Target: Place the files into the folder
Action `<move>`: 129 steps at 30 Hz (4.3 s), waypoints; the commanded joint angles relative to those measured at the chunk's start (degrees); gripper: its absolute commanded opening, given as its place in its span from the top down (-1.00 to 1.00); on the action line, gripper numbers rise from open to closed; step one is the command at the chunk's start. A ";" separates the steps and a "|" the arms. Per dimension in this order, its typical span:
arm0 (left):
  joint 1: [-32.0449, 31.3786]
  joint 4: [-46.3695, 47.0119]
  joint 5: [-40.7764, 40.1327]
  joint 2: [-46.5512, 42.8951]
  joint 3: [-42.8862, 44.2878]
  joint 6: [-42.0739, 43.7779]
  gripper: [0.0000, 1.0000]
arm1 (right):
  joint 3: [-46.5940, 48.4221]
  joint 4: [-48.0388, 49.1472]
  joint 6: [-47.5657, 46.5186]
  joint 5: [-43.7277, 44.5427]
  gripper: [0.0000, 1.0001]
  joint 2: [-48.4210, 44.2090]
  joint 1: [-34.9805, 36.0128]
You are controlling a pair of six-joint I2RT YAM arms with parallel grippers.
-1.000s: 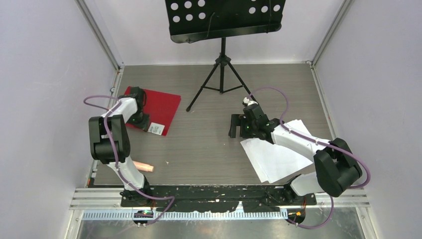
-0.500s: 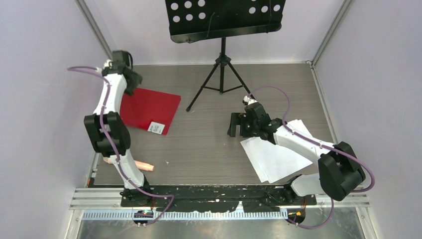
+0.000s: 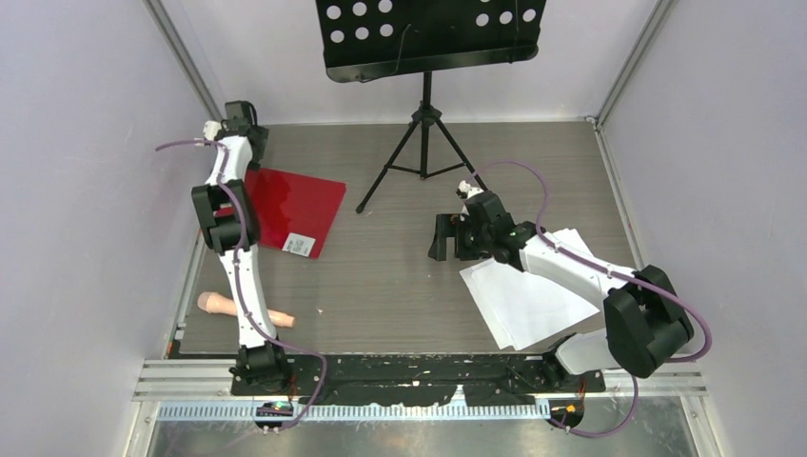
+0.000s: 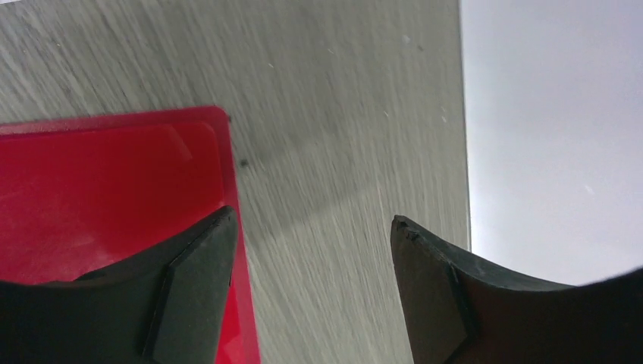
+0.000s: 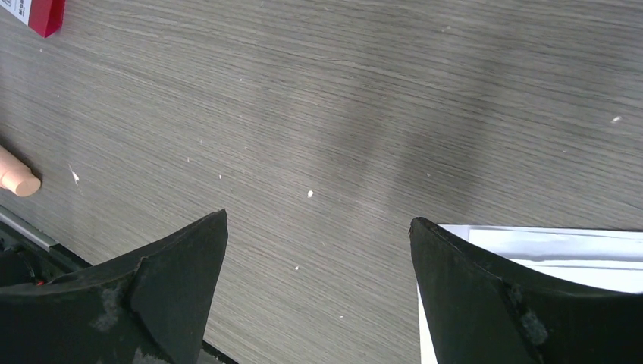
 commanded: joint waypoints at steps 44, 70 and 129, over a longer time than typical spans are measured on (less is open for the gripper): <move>-13.48 -13.08 6.94 -25.53 -38.76 -16.78 -0.99 | -7.60 1.84 4.05 -1.67 -0.91 -6.33 -0.05; 16.15 -18.72 7.35 -35.50 -45.93 -2.82 -0.99 | -9.70 -1.28 2.46 -3.02 -0.91 -14.41 0.99; 29.45 -23.88 4.16 -24.42 -43.24 30.05 1.00 | -15.42 3.62 5.89 -2.89 -0.92 -15.82 3.98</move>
